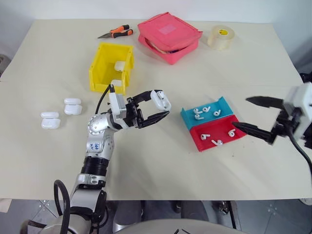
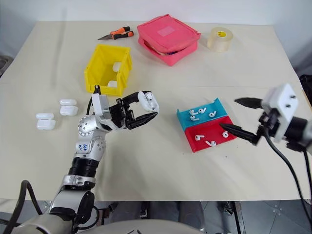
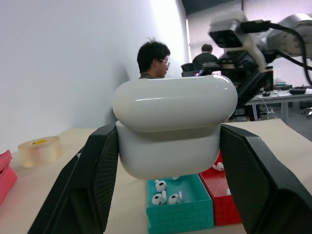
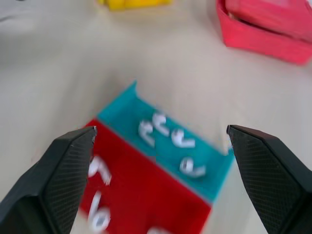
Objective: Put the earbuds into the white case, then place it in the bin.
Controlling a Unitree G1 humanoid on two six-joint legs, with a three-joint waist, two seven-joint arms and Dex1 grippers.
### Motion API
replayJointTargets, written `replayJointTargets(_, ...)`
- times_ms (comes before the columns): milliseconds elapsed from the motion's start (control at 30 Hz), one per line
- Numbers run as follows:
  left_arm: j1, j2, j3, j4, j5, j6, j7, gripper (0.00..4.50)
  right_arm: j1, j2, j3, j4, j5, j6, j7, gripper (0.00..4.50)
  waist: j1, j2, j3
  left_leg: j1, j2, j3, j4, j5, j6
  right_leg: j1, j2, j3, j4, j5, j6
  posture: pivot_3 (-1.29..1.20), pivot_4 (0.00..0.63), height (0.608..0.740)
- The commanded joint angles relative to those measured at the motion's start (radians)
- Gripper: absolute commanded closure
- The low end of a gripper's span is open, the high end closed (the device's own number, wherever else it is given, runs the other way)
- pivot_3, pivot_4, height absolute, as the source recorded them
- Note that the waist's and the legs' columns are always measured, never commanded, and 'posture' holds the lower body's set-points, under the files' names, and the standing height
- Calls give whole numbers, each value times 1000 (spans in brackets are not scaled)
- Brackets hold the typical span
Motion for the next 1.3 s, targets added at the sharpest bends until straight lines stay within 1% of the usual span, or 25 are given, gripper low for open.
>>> replayJointTargets(33,13,-4,-6,-52,6,-15,21,1724,-124,-1,117,44,-41,28,-3,1245,-2,0,0,0,0,0,0,0,0,0,0,0,0,0,0,0,150,740)
replayJointTargets(100,24,-3,-8,-65,7,-17,30,1724,-192,-1,196,68,-77,14,24,1941,-1,0,0,-1,0,0,0,0,0,0,0,0,-1,0,0,0,150,740)
replayJointTargets(167,33,-3,-9,-75,8,-18,39,1724,-245,-10,272,85,-114,23,49,1941,-2,0,0,-2,0,0,0,0,0,-1,0,-1,-1,0,0,0,150,740)
replayJointTargets(300,58,0,-10,-108,12,-16,62,1724,-377,-10,437,129,-210,105,71,1941,-5,0,0,-4,0,0,0,0,0,-2,0,-1,-2,0,0,0,150,740)
replayJointTargets(433,75,1,-13,-125,14,-16,76,1724,-466,34,534,205,-290,104,79,1941,-4,0,0,-9,0,-2,3,0,0,-6,0,-3,0,0,0,0,150,740)
replayJointTargets(567,84,-2,-19,-138,16,-19,91,1724,-541,87,610,290,-358,131,80,1941,-4,0,0,-10,-1,-3,3,0,0,-7,-1,-4,-1,0,1,0,150,740)
replayJointTargets(700,97,-2,-24,-155,15,-20,100,1724,-616,146,669,402,-425,156,77,1941,-8,0,0,-11,0,-4,3,0,0,-7,-1,-5,-1,0,1,0,150,740)
replayJointTargets(900,111,5,-26,-173,14,-17,112,1724,-669,199,702,480,-474,168,99,1941,-9,1,0,-12,0,-5,3,0,-1,-7,-1,-7,-1,0,1,0,150,740)
replayJointTargets(1300,134,10,-35,-207,13,-8,129,1724,-681,253,712,533,-542,155,118,1941,-16,1,0,-12,0,-5,3,1,-1,-7,0,-7,-1,0,1,0,150,740)
